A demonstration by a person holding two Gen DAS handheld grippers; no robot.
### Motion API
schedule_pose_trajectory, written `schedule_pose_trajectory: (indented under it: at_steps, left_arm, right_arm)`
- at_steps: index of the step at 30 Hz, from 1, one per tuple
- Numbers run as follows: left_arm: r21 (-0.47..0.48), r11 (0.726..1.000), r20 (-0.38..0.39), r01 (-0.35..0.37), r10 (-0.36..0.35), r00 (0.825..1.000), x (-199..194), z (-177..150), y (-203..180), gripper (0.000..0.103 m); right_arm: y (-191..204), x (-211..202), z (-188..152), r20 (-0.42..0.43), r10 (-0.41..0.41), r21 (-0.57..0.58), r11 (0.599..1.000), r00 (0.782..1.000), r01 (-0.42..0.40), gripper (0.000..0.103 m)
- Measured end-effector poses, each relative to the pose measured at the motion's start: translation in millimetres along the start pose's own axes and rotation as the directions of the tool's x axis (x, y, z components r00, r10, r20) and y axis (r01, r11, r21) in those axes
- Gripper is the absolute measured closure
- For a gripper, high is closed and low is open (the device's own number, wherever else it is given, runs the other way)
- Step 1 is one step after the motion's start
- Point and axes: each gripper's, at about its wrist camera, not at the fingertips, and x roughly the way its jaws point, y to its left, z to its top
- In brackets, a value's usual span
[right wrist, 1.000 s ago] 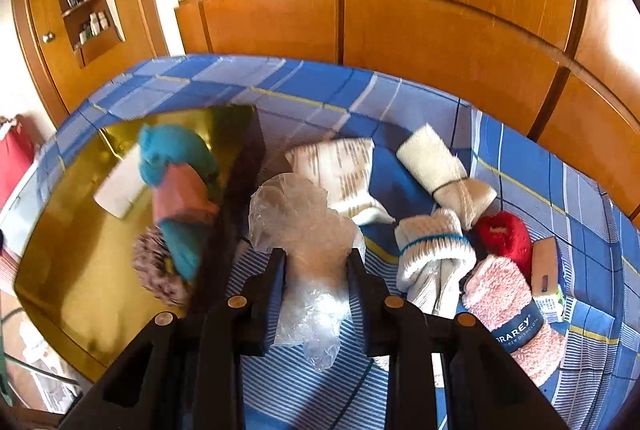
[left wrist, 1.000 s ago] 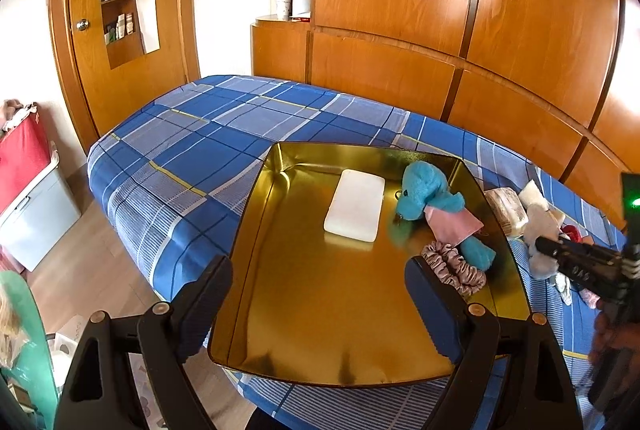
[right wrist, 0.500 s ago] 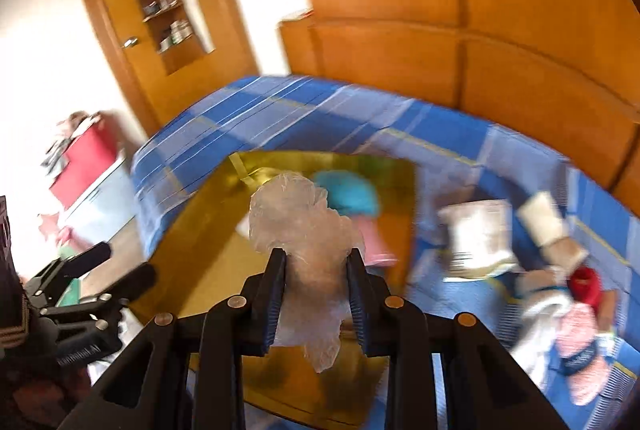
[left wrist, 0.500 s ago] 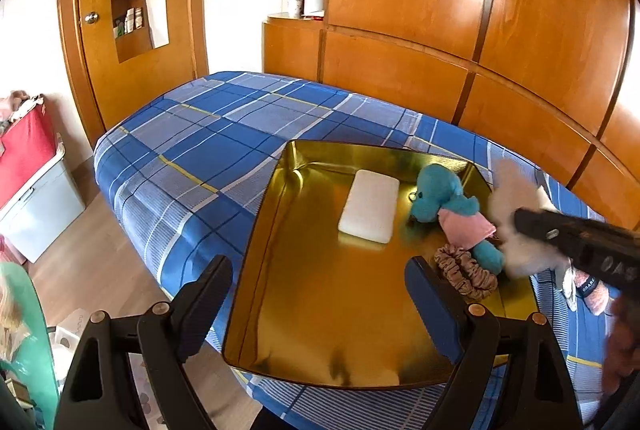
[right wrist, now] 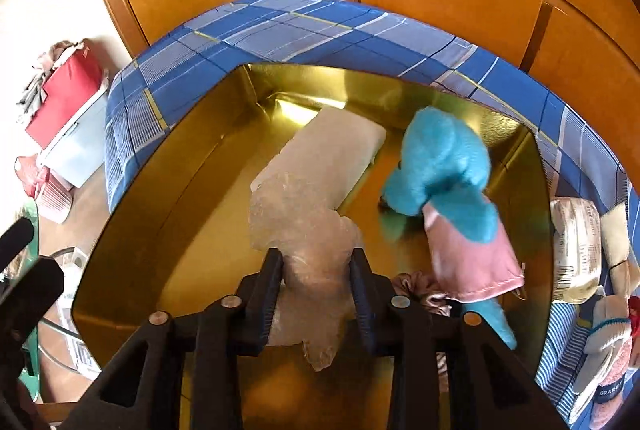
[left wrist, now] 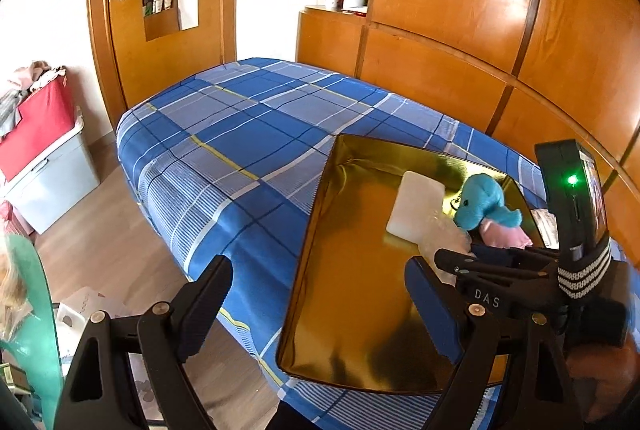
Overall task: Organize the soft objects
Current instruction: 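Carry the clear plastic bag into the gold tray and open the right tool, then move both tools back over the remaining pile of items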
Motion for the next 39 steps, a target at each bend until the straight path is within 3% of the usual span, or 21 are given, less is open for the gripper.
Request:
schedule_pose_trajectory:
  at_steps: [5,14,18,21,24,28,30,33,36,39]
  left_arm:
    - [-0.004,1.0,-0.005,-0.006,0.006,1.0,2,-1,2,0.015]
    - [0.006,1.0,0.005,-0.016,0.016,1.0,-2,2,-2,0.015]
    - [0.022,1.0,0.008,-0.015,0.015,1.0,-5,2,-8,0.015]
    - [0.041,0.999,0.012,-0.011,0.011,1.0,-8,2,-15,0.015]
    - [0.063,0.998,0.013,-0.004,0.003,1.0,-10,2,-23,0.015]
    - [0.1,0.995,0.02,0.005,-0.007,1.0,-14,3,-36,0.015]
    - [0.122,0.992,0.024,0.018,-0.022,0.999,-17,5,-44,0.014]
    - [0.171,0.984,0.037,0.048,-0.055,0.998,-22,6,-62,0.011]
    - [0.221,0.972,0.039,0.084,-0.095,0.995,-26,7,-83,0.011]
    - [0.275,0.953,0.025,0.129,-0.141,0.99,-28,7,-108,0.01]
  right_arm:
    - [4,-14,-5,0.047,-0.056,-0.028,0.998,0.997,0.057,0.064]
    - [-4,-66,-14,0.214,-0.055,0.028,0.998,0.975,0.05,0.063]
    - [-7,-84,-19,0.268,-0.129,0.025,0.992,0.955,0.127,0.063]
    - [-12,-98,-26,0.311,-0.216,0.037,0.976,0.925,0.216,0.062]
    - [-22,-110,-34,0.332,-0.227,0.051,0.973,0.915,0.223,0.062]
    - [-39,-119,-44,0.325,-0.27,0.078,0.963,0.906,0.258,0.062]
    - [-54,-125,-52,0.318,-0.259,0.097,0.966,0.912,0.241,0.062]
    - [-86,-134,-68,0.292,-0.251,0.145,0.965,0.923,0.217,0.05]
    - [-123,-145,-87,0.273,-0.285,0.209,0.95,0.919,0.233,0.04]
    - [-164,-155,-106,0.235,-0.347,0.277,0.919,0.908,0.28,0.039]
